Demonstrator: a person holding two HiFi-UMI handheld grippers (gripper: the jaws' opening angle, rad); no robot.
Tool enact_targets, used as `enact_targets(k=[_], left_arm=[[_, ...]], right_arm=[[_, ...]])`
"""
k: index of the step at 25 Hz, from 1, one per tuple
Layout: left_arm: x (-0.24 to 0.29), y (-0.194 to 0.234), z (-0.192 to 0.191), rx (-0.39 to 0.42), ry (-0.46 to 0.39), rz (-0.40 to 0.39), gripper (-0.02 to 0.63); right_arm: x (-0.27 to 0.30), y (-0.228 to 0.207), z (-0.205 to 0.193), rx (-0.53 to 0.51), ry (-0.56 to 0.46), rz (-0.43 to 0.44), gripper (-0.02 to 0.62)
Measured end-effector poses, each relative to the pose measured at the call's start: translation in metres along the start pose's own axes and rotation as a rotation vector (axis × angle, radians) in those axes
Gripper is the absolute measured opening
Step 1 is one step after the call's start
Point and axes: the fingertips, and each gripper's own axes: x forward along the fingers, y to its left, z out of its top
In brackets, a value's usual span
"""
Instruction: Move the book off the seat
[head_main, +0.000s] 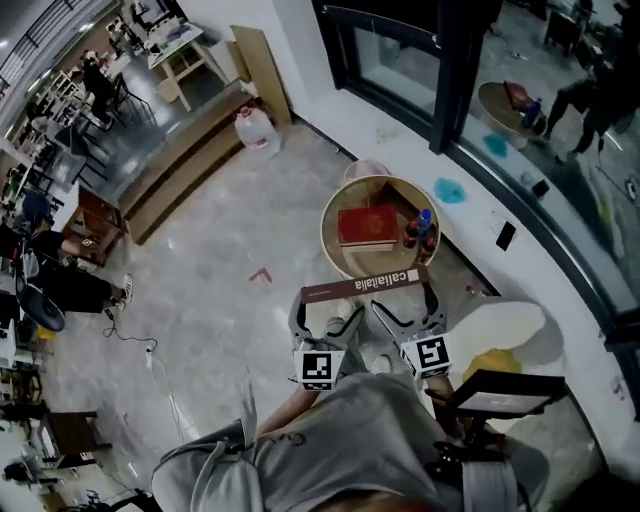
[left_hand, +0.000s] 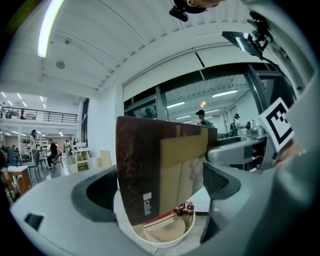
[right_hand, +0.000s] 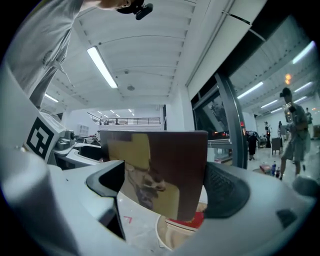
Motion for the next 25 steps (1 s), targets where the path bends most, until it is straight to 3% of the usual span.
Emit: enact_targets(k=[7, 15, 19, 22, 25], left_arm=[[0.100, 0.027, -0.017, -0.048, -0.007, -0.155, 0.546], [0.220, 0.090, -0.017, -0.165, -0.057, -0.204, 0.546], [0.261, 0.117, -0.028, -0.173, -0.038, -0.193, 0.546], [0.275, 0.140, -0.028, -0.221, -0.036, -0.134, 0.546], [0.297, 0.153, -0.022, -0.206, -0.038, -0.097, 0.546]], right_arm=[[0.070, -0.055, -0.015, -0.020, 0.087, -0.135, 0.491], [0.181, -0.104, -0.012, -0.071, 0.194, -0.215, 0.491], [0.225, -0.117, -0.017, -0.059, 0.205, -0.256, 0.491], [0.246, -0.112, -0.021, -0.041, 0.216, -0.236, 0.491], [0.267, -0.121, -0.019, -0.028, 0.211, -0.208, 0.491]])
